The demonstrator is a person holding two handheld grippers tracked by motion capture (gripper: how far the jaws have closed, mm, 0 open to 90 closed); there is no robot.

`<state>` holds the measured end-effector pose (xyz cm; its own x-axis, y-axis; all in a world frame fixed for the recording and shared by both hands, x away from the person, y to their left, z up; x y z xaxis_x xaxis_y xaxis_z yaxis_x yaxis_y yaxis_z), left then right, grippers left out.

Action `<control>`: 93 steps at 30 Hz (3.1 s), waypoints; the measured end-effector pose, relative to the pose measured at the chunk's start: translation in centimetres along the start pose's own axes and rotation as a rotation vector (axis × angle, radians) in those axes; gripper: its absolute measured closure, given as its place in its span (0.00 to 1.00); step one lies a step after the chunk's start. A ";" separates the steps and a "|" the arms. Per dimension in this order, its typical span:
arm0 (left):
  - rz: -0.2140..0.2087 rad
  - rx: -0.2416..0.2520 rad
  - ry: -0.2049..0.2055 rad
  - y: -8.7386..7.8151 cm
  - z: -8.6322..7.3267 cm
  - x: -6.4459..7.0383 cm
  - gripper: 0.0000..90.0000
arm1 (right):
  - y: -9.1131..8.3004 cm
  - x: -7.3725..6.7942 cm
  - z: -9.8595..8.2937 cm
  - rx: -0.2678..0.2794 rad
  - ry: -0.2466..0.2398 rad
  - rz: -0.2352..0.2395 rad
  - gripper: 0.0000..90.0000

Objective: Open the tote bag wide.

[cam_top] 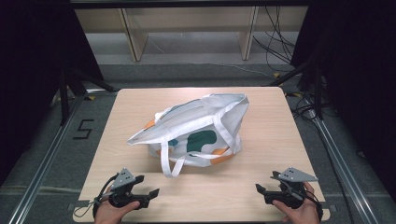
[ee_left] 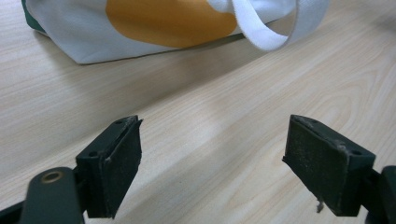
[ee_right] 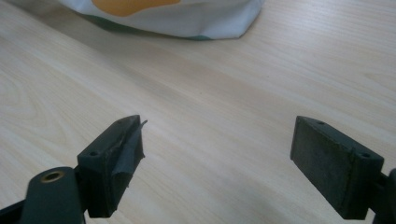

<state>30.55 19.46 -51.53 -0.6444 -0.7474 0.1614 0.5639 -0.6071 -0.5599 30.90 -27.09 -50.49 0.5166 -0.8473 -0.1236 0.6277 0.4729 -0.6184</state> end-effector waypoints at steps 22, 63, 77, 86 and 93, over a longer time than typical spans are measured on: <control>-0.001 -0.003 0.005 -0.3 0.5 -0.3 0.22 | 0.0 -0.1 0.5 -0.003 -0.049 0.014 0.28; -0.012 0.088 0.153 0.9 17.3 -3.2 0.99 | 1.7 -5.4 26.0 0.161 -0.379 0.107 1.00; 0.101 -0.083 0.067 7.1 16.0 -9.6 0.99 | 11.3 0.5 20.5 -0.171 -0.266 -0.042 1.00; 0.092 -0.128 0.020 8.7 14.5 -10.6 0.99 | 13.8 0.4 17.3 -0.233 -0.207 0.007 1.00; 0.054 -0.050 0.029 7.5 16.9 -9.2 0.99 | 12.0 -0.7 22.1 -0.071 -0.213 0.059 1.00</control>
<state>49.42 17.20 -43.53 -0.6291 -0.7701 0.1063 0.5725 -0.5514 -0.6068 50.98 -15.45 -40.65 0.6667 -0.7453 0.0007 0.5543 0.4952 -0.6690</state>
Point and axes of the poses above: each handheld gripper's, and its own axes: y roughly forward along the jaws, z roughly out of its top, x roughly to its right, the point moved 3 cm from there along y, roughly forward along the jaws, and after that the axes turned 3 degrees about y, right-handed, at the moved point
